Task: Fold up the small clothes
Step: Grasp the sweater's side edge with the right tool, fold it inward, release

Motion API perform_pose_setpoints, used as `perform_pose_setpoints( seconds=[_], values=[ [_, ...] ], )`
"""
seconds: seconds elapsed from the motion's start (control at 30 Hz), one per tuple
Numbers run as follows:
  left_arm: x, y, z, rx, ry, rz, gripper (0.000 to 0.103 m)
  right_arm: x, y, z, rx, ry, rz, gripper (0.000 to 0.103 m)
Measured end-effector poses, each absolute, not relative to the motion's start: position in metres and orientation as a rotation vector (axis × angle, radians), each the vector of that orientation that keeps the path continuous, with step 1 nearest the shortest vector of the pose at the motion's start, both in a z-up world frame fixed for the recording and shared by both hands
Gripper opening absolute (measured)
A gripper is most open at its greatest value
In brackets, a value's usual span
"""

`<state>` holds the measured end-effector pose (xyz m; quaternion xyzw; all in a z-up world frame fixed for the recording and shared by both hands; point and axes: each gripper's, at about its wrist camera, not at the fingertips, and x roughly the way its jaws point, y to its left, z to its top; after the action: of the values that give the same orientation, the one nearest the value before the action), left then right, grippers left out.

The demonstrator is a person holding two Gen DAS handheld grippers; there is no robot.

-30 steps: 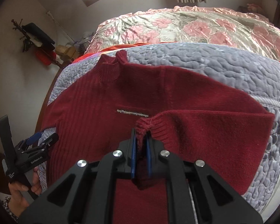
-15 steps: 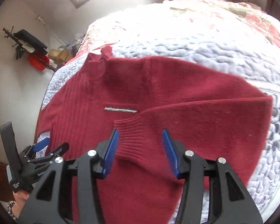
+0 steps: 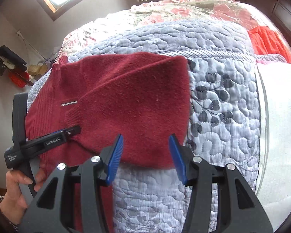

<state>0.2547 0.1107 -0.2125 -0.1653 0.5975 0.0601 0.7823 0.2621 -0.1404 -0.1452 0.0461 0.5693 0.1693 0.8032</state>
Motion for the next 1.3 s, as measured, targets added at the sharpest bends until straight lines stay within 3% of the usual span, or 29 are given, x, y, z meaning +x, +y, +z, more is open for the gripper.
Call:
perform_pose_setpoints(
  seconds=[0.1, 0.17, 0.53, 0.73, 0.93, 0.97, 1.0, 1.03, 1.07, 1.2, 1.3],
  values=[
    [0.257, 0.105, -0.206, -0.376, 1.257, 0.099, 0.020, 0.259, -0.154, -0.147, 0.140, 1.220, 0.356, 0.049],
    [0.255, 0.104, -0.196, -0.390, 1.211, 0.077, 0.017, 0.258, -0.156, -0.144, 0.143, 1.213, 0.346, 0.049],
    [0.230, 0.198, -0.102, -0.355, 0.922, 0.181, 0.017, 0.269, -0.140, -0.135, 0.179, 1.190, 0.393, 0.054],
    [0.217, 0.271, -0.120, -0.339, 0.945, 0.314, 0.017, 0.285, -0.104, -0.152, 0.236, 1.244, 0.465, 0.061],
    [0.209, 0.287, -0.154, -0.358, 0.993, 0.331, 0.018, 0.300, -0.066, -0.180, 0.274, 1.333, 0.503, 0.065],
    [0.208, 0.288, -0.159, -0.353, 0.999, 0.334, 0.019, 0.302, -0.060, -0.185, 0.256, 1.349, 0.494, 0.064],
    [0.208, 0.289, -0.163, -0.349, 1.005, 0.340, 0.020, 0.303, -0.055, -0.190, 0.238, 1.363, 0.484, 0.052],
    [0.208, 0.291, -0.167, -0.341, 1.007, 0.347, 0.021, 0.304, -0.051, -0.195, 0.222, 1.378, 0.482, 0.029],
    [0.209, 0.292, -0.171, -0.322, 1.013, 0.360, 0.027, 0.305, -0.048, -0.199, 0.212, 1.395, 0.483, 0.019],
    [0.202, 0.313, -0.181, -0.269, 1.022, 0.441, 0.036, 0.301, -0.056, -0.196, 0.186, 1.382, 0.464, 0.014],
    [0.192, 0.338, -0.185, -0.239, 1.031, 0.528, 0.039, 0.302, -0.058, -0.199, 0.153, 1.406, 0.458, 0.019]
  ],
)
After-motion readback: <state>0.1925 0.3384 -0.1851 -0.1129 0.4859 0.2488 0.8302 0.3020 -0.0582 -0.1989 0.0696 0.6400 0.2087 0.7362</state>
